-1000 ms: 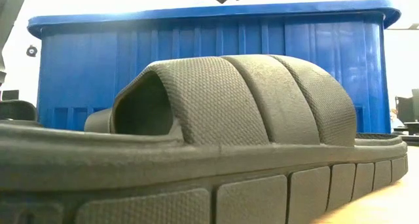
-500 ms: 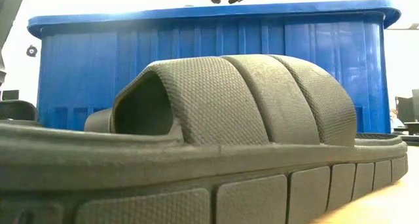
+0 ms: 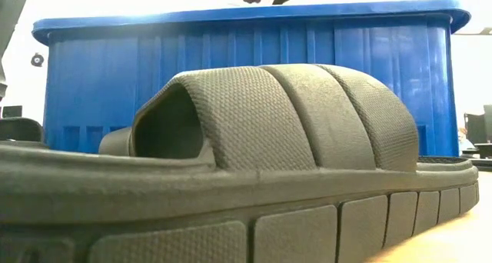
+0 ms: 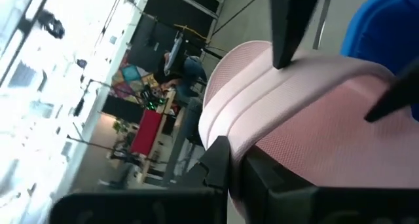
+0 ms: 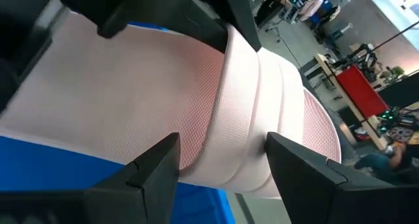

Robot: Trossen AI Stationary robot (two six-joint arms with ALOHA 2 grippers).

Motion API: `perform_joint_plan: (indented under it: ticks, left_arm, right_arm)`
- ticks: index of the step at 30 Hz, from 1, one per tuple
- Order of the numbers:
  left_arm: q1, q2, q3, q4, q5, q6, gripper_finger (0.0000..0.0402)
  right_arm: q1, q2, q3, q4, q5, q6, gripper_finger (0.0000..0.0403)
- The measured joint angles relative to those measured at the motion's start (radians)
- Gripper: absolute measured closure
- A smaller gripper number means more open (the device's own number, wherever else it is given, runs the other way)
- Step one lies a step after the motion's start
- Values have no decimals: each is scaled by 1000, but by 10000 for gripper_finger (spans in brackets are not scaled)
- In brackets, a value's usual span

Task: Pick and place slides into bin
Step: Put the pink slide into the blue bin

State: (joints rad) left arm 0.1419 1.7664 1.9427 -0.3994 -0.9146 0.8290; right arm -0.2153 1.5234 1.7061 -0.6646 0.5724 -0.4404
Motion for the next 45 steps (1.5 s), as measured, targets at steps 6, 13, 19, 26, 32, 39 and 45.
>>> perform_joint_plan:
  ticks: [6, 13, 19, 26, 32, 39, 45]
  left_arm:
    - [-7, -1, 0, 1, 16, 50, 402]
    - [-12, -13, 0, -1, 27, 51, 402]
    - [-12, -18, -1, 22, 49, 11, 401]
    - [-14, -36, -3, 25, 68, -48, 366]
    - [-15, -88, -4, 19, 52, -192, 273]
    - [-13, -192, -37, -9, 42, -243, 178]
    - [-12, -290, -84, -5, 38, -301, 158]
  right_arm:
    - [1, 0, 0, -12, 50, -26, 228]
    - [0, -3, 1, -5, 68, -28, 346]
    - [0, -3, 4, -5, 125, -48, 388]
    - [0, -13, 5, -18, 124, -100, 391]
    - [-17, -34, -4, -58, 99, -110, 391]
    - [-71, -52, -29, -169, 20, -47, 392]
    - [-112, -68, -115, -102, -112, 3, 392]
